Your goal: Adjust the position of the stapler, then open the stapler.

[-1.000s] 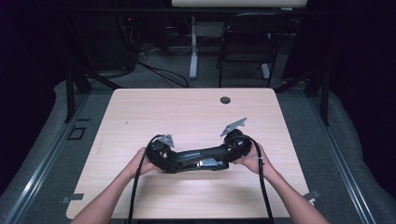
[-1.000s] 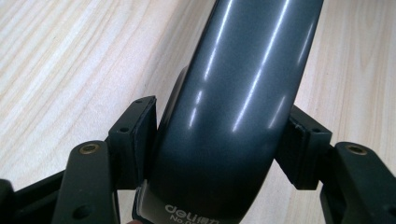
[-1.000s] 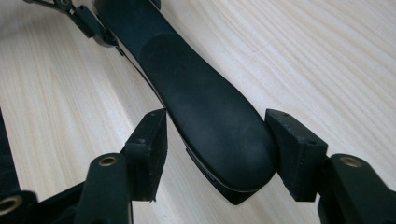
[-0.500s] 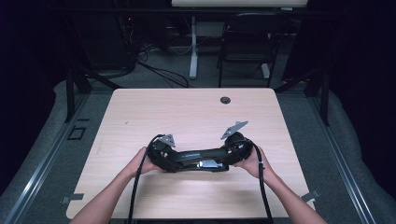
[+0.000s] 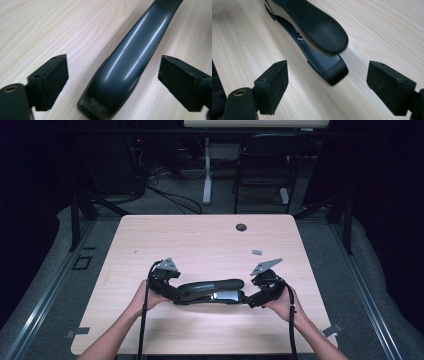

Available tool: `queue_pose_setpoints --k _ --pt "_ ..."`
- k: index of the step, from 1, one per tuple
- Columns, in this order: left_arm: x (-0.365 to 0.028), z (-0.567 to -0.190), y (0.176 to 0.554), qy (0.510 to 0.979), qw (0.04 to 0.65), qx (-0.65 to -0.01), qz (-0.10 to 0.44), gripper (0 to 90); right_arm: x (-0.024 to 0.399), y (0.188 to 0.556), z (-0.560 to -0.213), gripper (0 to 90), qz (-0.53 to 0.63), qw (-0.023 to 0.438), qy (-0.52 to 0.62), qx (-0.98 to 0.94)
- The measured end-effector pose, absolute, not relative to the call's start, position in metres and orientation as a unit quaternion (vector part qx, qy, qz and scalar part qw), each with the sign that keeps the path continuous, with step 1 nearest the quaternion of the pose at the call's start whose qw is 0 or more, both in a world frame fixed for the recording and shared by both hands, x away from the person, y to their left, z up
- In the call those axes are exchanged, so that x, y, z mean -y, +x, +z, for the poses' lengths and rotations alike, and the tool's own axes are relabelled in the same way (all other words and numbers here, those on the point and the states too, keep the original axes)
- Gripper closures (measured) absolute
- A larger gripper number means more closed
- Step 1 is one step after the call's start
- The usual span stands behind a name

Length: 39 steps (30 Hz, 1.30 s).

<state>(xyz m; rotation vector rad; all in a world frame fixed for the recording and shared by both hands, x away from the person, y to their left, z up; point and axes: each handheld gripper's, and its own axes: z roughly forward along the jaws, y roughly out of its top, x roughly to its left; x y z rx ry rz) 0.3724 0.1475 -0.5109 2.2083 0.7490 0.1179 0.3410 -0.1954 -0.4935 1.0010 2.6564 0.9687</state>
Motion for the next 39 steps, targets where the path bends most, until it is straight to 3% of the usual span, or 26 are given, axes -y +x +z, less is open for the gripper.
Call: queue_pose_setpoints --k 8,10,11,12,15,19,23,24,31,37,39 --pt "-0.127 -0.5 0.355 0.855 0.402 -0.317 0.089 7.9 0.202 0.331 -0.5 25.4 0.319 0.073 0.342 -0.881" --pt "-0.122 -0.501 0.349 0.834 0.406 -0.359 0.102 5.2 0.198 0.331 -0.503 43.8 0.312 0.076 0.344 -0.882" --pt "-0.12 -0.502 0.347 0.831 0.404 -0.369 0.098 0.0 0.197 0.331 -0.504 46.8 0.308 0.079 0.343 -0.884" --pt "-0.12 -0.502 0.347 0.831 0.404 -0.369 0.098 0.5 0.197 0.331 -0.504 46.8 0.308 0.079 0.343 -0.884" --pt "-0.107 -0.504 0.337 0.83 0.398 -0.374 0.116 0.2 0.193 0.331 -0.509 61.9 0.301 0.089 0.341 -0.886" --pt "-0.096 -0.5 0.324 0.817 0.414 -0.374 0.144 0.9 0.194 0.331 -0.512 72.9 0.304 0.094 0.325 -0.891" --pt "-0.085 -0.505 0.314 0.809 0.416 -0.388 0.151 0.2 0.193 0.332 -0.515 77.5 0.303 0.081 0.317 -0.895" --pt "-0.077 -0.508 0.307 0.815 0.413 -0.375 0.157 0.2 0.191 0.332 -0.516 82.9 0.304 0.083 0.312 -0.896" --pt "-0.049 -0.519 0.295 0.831 0.422 -0.331 0.146 15.4 0.185 0.334 -0.524 87.0 0.293 0.084 0.303 -0.903" --pt "-0.033 -0.531 0.29 0.846 0.416 -0.307 0.134 17.5 0.183 0.338 -0.532 87.0 0.287 0.089 0.301 -0.905" --pt "-0.029 -0.536 0.288 0.847 0.418 -0.306 0.122 22.3 0.182 0.341 -0.535 86.9 0.285 0.092 0.3 -0.906"
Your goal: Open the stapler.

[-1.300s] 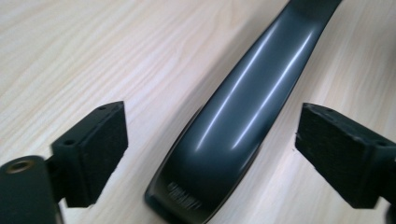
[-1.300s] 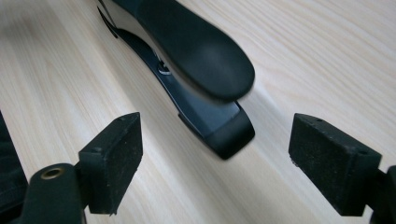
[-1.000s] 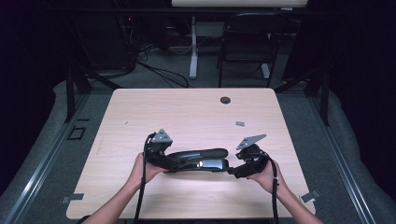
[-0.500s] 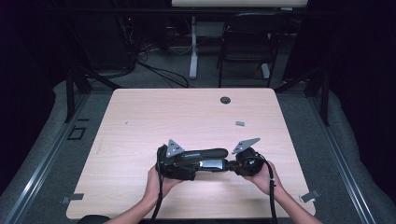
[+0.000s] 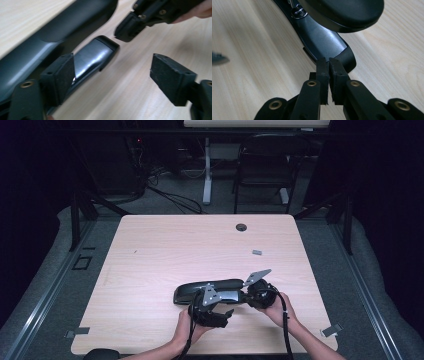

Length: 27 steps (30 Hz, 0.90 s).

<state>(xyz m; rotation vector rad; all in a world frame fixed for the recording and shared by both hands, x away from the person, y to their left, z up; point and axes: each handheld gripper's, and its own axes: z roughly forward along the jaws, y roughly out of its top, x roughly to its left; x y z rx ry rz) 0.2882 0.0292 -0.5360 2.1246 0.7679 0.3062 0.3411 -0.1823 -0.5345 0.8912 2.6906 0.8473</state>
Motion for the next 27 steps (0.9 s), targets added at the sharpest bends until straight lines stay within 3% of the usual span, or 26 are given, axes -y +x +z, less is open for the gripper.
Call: queue_pose_setpoints --k 8,17,27 --pt "-0.017 -0.551 0.292 0.847 0.416 -0.313 0.109 51.5 0.18 0.343 -0.541 89.9 0.294 0.112 0.312 -0.896" --pt "-0.016 -0.563 0.307 0.82 0.433 -0.343 0.152 89.6 0.177 0.347 -0.554 90.0 0.324 0.118 0.318 -0.883" --pt "-0.009 -0.568 0.308 0.813 0.438 -0.338 0.18 90.0 0.174 0.347 -0.558 90.0 0.322 0.139 0.315 -0.882"
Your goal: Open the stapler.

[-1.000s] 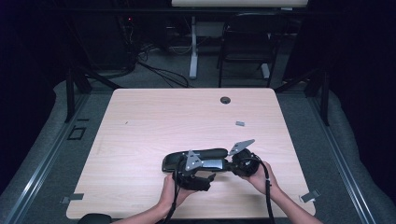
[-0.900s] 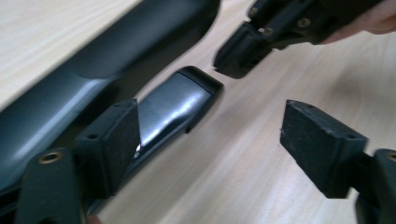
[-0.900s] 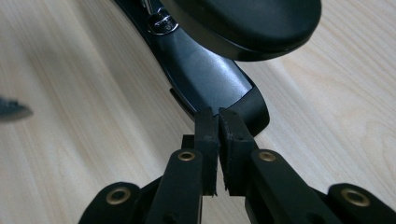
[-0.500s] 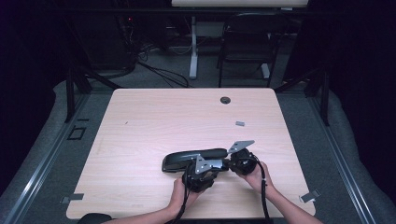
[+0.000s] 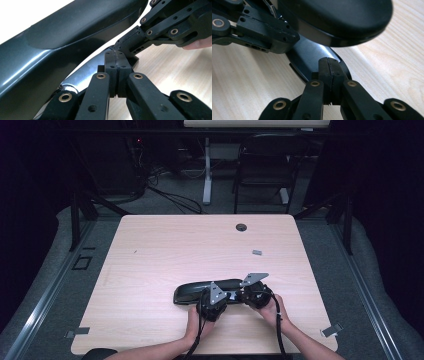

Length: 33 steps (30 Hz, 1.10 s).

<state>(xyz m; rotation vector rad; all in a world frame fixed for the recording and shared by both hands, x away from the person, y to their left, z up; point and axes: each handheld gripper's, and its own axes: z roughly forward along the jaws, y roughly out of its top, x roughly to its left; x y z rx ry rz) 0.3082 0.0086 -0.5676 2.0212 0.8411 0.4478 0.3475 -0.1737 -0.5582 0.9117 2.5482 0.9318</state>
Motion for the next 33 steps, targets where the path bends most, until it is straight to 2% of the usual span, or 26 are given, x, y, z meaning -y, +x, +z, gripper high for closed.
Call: queue_pose_setpoints --k 33 --pt "0.0005 -0.5702 0.3092 0.783 0.472 -0.32 0.248 90.0 0.1725 0.3446 -0.5623 90.0 0.336 0.158 0.324 -0.87"
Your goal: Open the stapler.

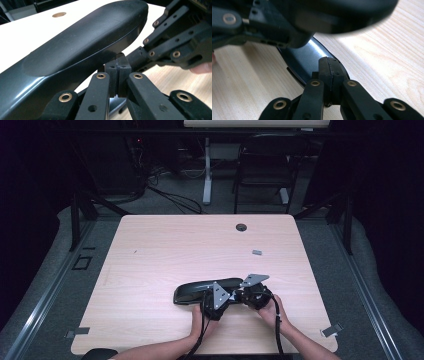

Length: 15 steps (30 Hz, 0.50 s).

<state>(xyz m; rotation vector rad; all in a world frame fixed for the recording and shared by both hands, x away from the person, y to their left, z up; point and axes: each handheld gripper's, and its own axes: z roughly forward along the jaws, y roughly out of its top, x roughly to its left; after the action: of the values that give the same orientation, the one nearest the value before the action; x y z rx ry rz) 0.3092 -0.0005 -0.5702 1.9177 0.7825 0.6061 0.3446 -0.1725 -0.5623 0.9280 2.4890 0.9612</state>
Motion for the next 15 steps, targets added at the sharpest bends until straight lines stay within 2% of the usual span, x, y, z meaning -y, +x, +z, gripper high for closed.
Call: queue_pose_setpoints --k 15 --pt "-0.0029 -0.5592 0.3119 0.77 0.488 -0.318 0.26 90.0 0.1717 0.3447 -0.563 90.0 0.339 0.161 0.319 -0.87"
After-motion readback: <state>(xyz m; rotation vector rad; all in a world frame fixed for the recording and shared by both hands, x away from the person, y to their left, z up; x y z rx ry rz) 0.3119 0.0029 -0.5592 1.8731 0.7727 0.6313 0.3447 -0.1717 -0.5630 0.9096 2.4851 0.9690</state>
